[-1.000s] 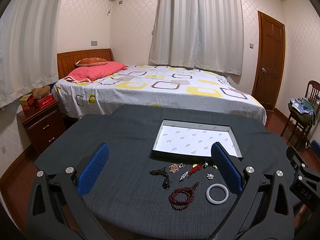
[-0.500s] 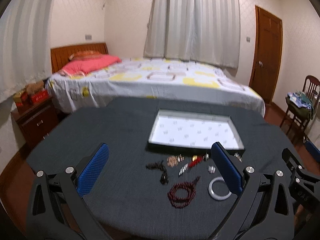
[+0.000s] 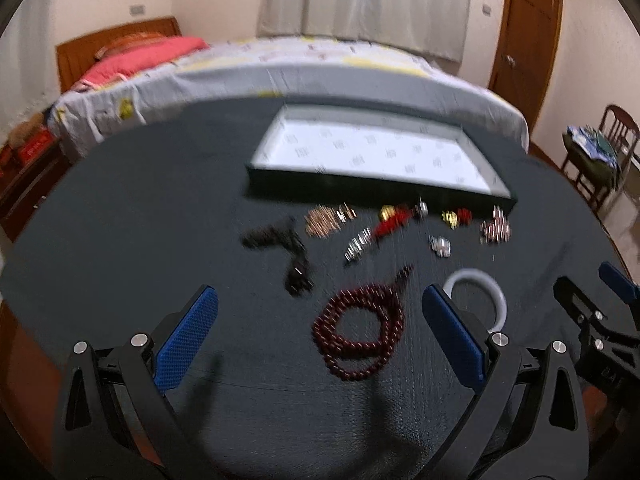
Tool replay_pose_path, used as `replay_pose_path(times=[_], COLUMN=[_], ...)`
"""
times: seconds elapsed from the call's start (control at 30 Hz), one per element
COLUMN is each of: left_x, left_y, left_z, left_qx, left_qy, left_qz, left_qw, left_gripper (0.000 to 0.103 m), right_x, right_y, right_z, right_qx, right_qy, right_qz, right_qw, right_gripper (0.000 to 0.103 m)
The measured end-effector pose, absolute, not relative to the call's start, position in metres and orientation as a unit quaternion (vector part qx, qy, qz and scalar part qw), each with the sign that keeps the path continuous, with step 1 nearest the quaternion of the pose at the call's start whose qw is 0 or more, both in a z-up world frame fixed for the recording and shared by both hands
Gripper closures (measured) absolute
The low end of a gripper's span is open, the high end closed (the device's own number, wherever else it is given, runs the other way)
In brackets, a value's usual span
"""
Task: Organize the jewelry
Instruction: 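Grasp the dark red bead strand with the left gripper while the right gripper reaches toward the white bangle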
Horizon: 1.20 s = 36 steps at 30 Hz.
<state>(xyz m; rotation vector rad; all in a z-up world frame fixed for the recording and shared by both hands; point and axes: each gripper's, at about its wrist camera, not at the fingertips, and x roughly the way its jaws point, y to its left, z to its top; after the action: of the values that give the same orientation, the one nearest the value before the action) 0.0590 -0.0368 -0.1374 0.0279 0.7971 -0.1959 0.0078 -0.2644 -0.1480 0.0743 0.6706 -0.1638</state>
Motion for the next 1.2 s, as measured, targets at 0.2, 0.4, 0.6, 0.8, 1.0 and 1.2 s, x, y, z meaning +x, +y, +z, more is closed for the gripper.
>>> replay_pose_path(times=[0.2,0.4,0.6,0.8,1.0,1.2], left_x=[0.071,0.075,0.076,0.074,0.070,0.067], left_y=[-0.056,-0.061,-0.060,-0.059,-0.061,-0.054], left_z=[-0.171,-0.187,-0.187,-0.181,-0.180,-0.175], left_qx=[0.045,0.054,0.057,0.057,0.062,0.055], left_qy=[0.423,0.431,0.427,0.414,0.405,0.407], left_qz=[-0.109,-0.116,-0.122,-0.130,-0.151,-0.144], left_qw=[0.898,0.893,0.894,0.899,0.900,0.900], left_gripper=[0.005,0.012,0.016,0.056,0.084,0.090], right_x=[0.012,0.014,0.015,0.016,0.017,0.021], right_y=[-0.270,-0.273,-0.272,-0.272,-0.266,-0.256], right_z=[-0.162,-0.169,-0.172,-0.174,-0.175,-0.175], right_qx=[0.047,0.055,0.057,0.056,0.049,0.040], right_qy=[0.345,0.354,0.358,0.361,0.363,0.364], right_qz=[-0.081,-0.081,-0.079,-0.077,-0.071,-0.061], right_qw=[0.934,0.930,0.929,0.928,0.928,0.928], right_gripper=[0.006,0.006,0.006,0.006,0.006,0.006])
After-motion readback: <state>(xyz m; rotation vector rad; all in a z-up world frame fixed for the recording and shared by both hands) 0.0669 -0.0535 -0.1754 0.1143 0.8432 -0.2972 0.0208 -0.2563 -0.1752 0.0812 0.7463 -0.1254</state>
